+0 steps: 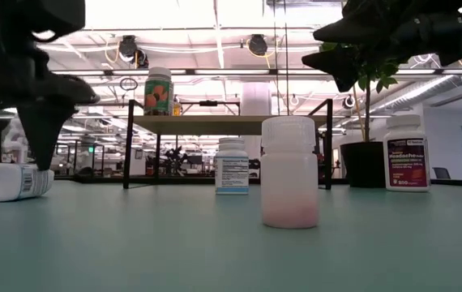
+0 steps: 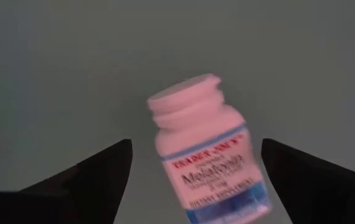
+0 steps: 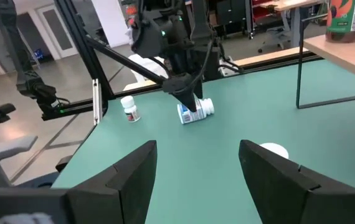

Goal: Pick and place medicine bottles onto shelf by color
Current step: Put the bottom left blue bottle on the shelf

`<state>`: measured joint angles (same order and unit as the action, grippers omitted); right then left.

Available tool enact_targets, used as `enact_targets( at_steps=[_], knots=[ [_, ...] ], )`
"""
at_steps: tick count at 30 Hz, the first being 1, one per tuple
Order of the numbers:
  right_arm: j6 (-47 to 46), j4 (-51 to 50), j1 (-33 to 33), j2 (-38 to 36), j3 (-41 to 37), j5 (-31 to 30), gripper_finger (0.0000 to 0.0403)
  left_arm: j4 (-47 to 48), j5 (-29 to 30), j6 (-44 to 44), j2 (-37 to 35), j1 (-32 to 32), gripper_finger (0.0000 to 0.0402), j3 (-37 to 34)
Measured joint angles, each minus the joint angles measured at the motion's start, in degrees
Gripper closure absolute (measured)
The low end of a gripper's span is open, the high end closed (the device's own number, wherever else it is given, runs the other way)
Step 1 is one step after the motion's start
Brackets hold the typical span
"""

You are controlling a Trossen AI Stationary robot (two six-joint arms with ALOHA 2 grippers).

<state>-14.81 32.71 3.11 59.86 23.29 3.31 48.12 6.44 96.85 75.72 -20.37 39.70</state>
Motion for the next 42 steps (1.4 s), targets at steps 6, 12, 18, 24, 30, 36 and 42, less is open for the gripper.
enact_targets(
  at_steps=[6,12,18,24,30,36,42],
  knots=[
    [-1.17,0.00,0.00,0.00,0.00,-0.05,0.0179,-8.53,-0.68,0.71,0.00,0.04,0.0102,-4.31],
    [-4.98,0.13,0.05,0.81,0.00,-0.15,0.0179,-11.36,-0.16,0.37,-0.15,0.03,0.0157,-5.83],
    [-8.50,4.75,1.15,7.54,-0.02,-0.50,0.0179,-11.06,4.60,-3.24,0.07,0.05,0.0153,-4.73],
    [-11.07,17.10,1.29,15.99,-0.04,-0.31,0.0179,-11.36,13.62,-9.97,0.07,0.04,0.0151,-0.81],
    [-8.98,27.29,3.04,22.63,0.30,-5.62,0.0171,-15.53,25.51,-18.46,0.07,0.04,0.0166,3.17],
    [-4.77,28.88,6.23,29.63,7.11,-8.10,0.0123,-34.10,30.90,-33.72,0.04,0.01,0.0159,3.63],
    [-1.07,27.01,7.85,34.66,14.11,-13.95,0.0094,-50.71,36.07,-50.56,0.04,0.05,0.0168,3.65]
  ],
)
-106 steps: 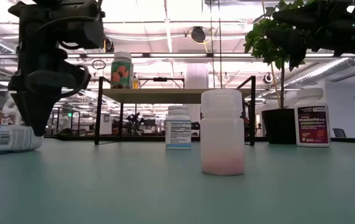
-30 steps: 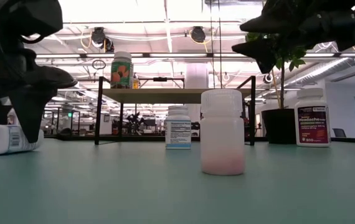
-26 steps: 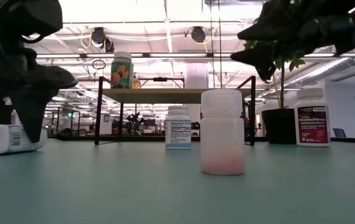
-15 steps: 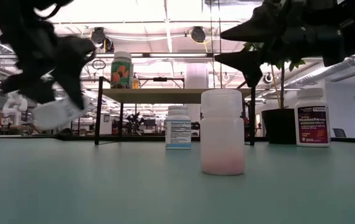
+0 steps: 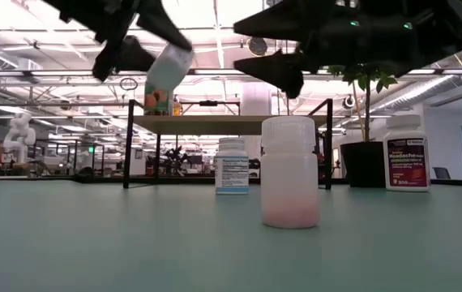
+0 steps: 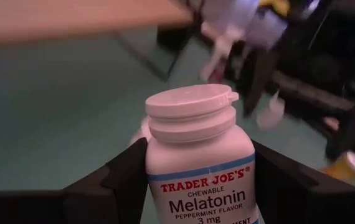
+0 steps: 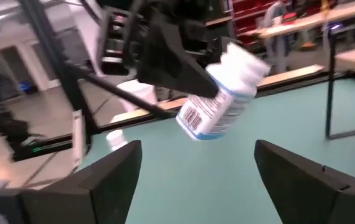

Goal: Pick and place medicine bottles onto shelf by color
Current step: Put the bottom left blue bottle on the shelf

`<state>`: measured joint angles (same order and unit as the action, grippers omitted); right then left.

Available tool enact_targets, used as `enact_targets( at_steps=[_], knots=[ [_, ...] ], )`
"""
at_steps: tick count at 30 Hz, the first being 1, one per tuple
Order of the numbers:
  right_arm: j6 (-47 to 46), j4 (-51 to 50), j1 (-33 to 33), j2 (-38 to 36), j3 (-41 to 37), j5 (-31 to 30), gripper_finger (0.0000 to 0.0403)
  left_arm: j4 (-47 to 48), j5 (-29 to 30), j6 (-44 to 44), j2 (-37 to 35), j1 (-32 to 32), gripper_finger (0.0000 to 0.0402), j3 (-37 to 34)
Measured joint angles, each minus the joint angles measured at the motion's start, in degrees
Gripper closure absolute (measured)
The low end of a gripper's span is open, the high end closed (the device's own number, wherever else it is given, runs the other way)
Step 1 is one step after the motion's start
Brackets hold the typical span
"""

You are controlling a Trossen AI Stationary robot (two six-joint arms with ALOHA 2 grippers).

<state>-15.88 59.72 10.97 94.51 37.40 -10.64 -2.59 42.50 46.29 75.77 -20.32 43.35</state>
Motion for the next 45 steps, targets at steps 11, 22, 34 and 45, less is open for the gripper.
enact_targets(
  at_steps=[11,22,34,45],
  knots=[
    [11.54,3.00,-0.75,1.85,3.80,-11.77,0.0100,-22.19,9.62,-24.11,-0.02,5.10,0.0160,0.00],
    [21.11,-0.35,-5.22,1.77,12.07,-11.24,0.0101,-25.86,5.56,-26.97,-0.02,9.99,0.0159,0.00],
    [19.75,-6.82,-8.88,3.15,17.58,-8.32,0.0101,-30.66,5.44,-31.62,-0.02,10.17,0.0158,-0.02],
    [17.83,-7.48,-11.38,3.18,18.30,-4.20,0.0172,-30.64,5.18,-32.20,-0.02,10.23,0.0158,-0.04]
  ],
)
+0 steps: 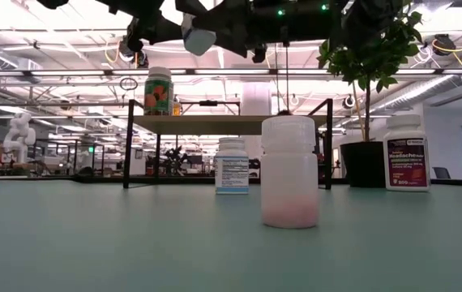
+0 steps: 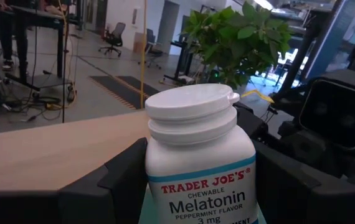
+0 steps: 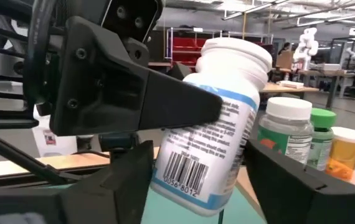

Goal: Pick and place medicine bottles onto shelf by color
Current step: Put the bottom left blue bottle on the shelf

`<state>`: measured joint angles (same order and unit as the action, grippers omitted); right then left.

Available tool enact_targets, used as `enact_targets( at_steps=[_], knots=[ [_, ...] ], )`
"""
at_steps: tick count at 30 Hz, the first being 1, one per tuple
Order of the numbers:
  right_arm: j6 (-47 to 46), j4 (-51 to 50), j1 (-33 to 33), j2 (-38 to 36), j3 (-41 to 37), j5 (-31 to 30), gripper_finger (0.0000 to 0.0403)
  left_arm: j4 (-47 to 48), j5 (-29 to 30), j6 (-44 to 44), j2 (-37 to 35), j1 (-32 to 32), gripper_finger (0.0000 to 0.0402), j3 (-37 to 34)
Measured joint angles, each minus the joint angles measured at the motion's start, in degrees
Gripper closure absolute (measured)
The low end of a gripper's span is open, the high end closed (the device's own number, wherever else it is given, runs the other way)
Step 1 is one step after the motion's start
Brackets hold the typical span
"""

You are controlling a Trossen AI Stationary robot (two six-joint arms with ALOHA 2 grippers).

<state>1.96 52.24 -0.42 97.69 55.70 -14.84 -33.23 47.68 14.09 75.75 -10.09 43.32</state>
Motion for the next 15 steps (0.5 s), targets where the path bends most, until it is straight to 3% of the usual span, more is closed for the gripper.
enact_targets(
  at_steps=[4,10,15],
  knots=[
    [-1.07,-0.53,-0.42,-0.04,0.00,0.29,0.0197,0.14,-0.70,-0.53,0.00,0.11,0.0158,-0.04],
    [-0.83,-0.71,-0.52,-0.04,0.00,0.60,0.0200,0.16,-1.28,-0.76,0.00,0.53,0.0155,-0.07],
    [-0.54,-2.27,-0.69,0.08,-0.08,1.67,0.0203,-0.53,-4.58,-2.63,-0.09,0.43,0.0116,0.00]
  ],
)
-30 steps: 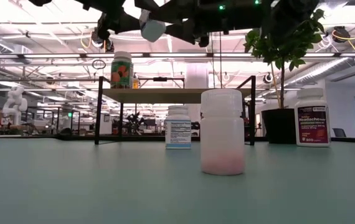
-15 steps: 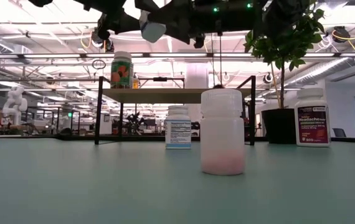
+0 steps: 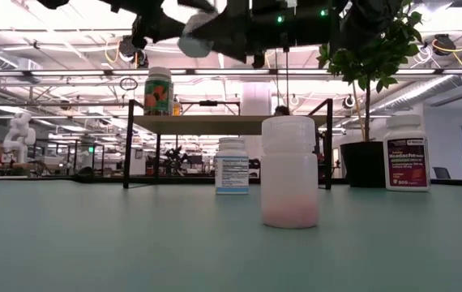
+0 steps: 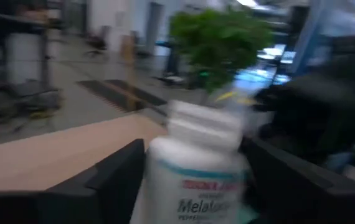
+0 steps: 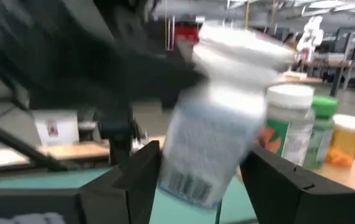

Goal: Pick and place medicine bottles onto shelf by color
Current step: Put the bottom left blue bottle on the shelf

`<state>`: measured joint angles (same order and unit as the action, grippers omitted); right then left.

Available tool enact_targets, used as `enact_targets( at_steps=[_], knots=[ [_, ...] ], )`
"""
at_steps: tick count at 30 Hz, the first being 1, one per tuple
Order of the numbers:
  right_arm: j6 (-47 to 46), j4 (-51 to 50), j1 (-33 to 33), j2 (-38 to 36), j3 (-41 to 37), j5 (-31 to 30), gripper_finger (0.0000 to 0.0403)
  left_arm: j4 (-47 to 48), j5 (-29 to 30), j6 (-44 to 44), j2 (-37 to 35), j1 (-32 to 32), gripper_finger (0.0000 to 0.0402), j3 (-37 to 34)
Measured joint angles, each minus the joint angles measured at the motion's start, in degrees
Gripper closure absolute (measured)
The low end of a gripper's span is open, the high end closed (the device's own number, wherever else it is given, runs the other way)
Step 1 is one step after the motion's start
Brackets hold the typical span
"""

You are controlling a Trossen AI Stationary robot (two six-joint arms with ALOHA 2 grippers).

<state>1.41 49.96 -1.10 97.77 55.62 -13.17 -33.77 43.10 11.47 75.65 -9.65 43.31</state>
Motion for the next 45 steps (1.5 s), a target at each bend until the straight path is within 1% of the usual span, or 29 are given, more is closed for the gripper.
enact_targets(
  at_steps=[3,5,8,10,14,17,20,23,24,27,29,32,34,36,38,41,45],
  knots=[
    [0.26,-0.62,0.00,0.16,-0.07,0.23,0.0207,-0.74,-5.39,-1.67,-0.02,-0.10,0.0078,0.04],
    [0.31,-0.43,0.00,0.13,-0.07,0.25,0.0208,-1.47,-7.93,-3.33,-0.02,-0.02,0.0052,0.10],
    [0.34,-0.32,0.00,0.11,-0.07,0.68,0.0208,-1.48,-8.58,-4.16,-0.02,-0.06,0.0021,0.10],
    [0.15,-0.34,-0.02,0.09,-0.07,1.56,0.0208,-1.10,-8.58,-5.20,-0.36,-0.06,0.0008,0.10],
    [-0.14,-0.87,0.00,-0.22,0.04,3.74,0.0208,1.11,-8.56,-7.02,-1.86,-0.38,0.0005,0.06],
    [-0.12,-3.16,0.02,-0.50,0.03,6.04,0.0208,3.72,-8.54,-10.15,-4.94,-1.02,0.0011,0.00],
    [0.75,-5.90,0.04,-1.32,-0.22,8.35,0.0208,8.35,-8.72,-12.92,-9.09,-1.57,0.0017,0.04],
    [2.00,-12.15,-0.11,-3.86,-0.75,11.60,0.0208,13.71,-12.48,-15.49,-12.81,-1.66,0.0023,0.14],
    [2.70,-15.03,-0.11,-4.59,-0.69,12.55,0.0208,17.60,-14.41,-15.67,-13.67,-1.31,0.0025,1.05],
    [5.13,-22.42,-0.11,-6.43,-0.81,14.64,0.0208,34.42,-20.80,-13.01,-12.61,0.81,0.0031,8.07],
    [6.49,-25.19,-0.07,-7.62,-0.81,14.93,0.0208,44.82,-23.50,-12.16,-8.55,2.02,0.0032,13.96],
    [8.27,-26.87,-0.07,-8.13,-0.79,14.98,0.0208,56.70,-29.70,-14.02,-1.50,3.32,0.0032,22.62],
    [8.93,-27.78,-0.07,-8.04,-0.79,14.98,0.0208,60.00,-32.41,-15.86,3.46,3.91,0.0034,28.45],
    [9.36,-28.49,-0.07,-8.10,-0.79,14.98,0.0207,65.28,-32.84,-16.94,7.66,4.60,0.0034,33.46],
    [9.63,-29.84,-0.06,-8.14,-0.77,14.98,0.0207,68.22,-32.87,-17.32,11.74,5.07,0.0032,38.22],
    [9.94,-30.33,-0.04,-8.06,-0.79,14.98,0.0207,73.73,-33.30,-17.35,16.19,6.25,0.0033,44.55],
    [10.22,-29.96,-0.04,-8.10,-0.79,14.98,0.0207,80.90,-36.31,-16.00,20.81,8.50,0.0042,50.91]
  ],
)
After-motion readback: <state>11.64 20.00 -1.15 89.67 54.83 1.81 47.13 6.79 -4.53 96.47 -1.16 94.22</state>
